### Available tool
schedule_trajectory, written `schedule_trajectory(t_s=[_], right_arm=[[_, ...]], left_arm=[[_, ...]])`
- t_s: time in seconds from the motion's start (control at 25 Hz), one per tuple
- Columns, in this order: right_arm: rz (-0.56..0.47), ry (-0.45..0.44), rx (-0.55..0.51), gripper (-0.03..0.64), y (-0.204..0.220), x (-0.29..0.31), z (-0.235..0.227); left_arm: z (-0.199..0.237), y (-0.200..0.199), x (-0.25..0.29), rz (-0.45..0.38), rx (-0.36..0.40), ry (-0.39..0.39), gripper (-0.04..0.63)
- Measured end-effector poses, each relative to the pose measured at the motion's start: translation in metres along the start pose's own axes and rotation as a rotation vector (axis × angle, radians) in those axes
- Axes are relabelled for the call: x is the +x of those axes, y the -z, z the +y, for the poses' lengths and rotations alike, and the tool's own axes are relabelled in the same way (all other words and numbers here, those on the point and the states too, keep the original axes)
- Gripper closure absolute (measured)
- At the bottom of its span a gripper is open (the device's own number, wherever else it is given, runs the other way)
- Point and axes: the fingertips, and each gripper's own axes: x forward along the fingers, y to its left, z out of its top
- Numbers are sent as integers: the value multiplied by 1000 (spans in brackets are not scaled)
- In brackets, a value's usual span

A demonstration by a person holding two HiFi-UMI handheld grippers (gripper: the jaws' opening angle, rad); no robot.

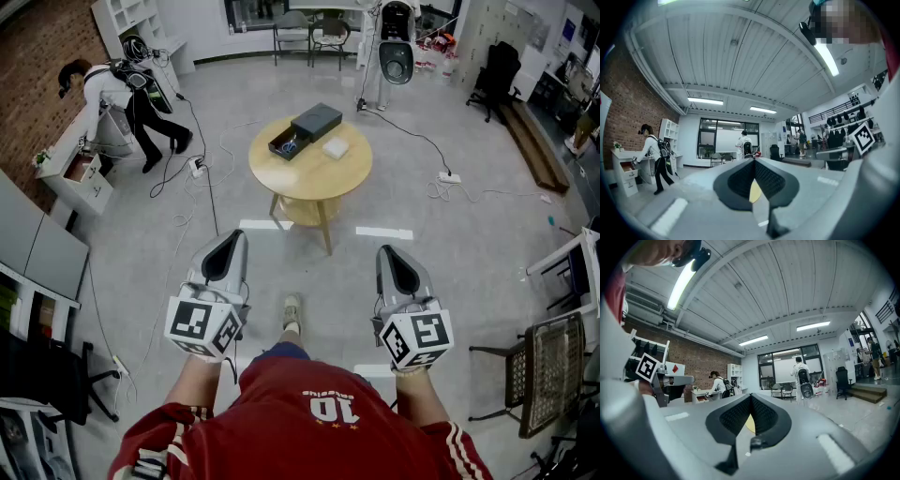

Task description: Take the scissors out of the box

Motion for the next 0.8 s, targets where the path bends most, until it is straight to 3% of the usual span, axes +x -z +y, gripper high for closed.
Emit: schedule_trajectory(t_s=[0.8], right_arm=[[27,-30,18,618,10,4,-2]], left_arm=[[-2,10,10,13,-13,-7,592]])
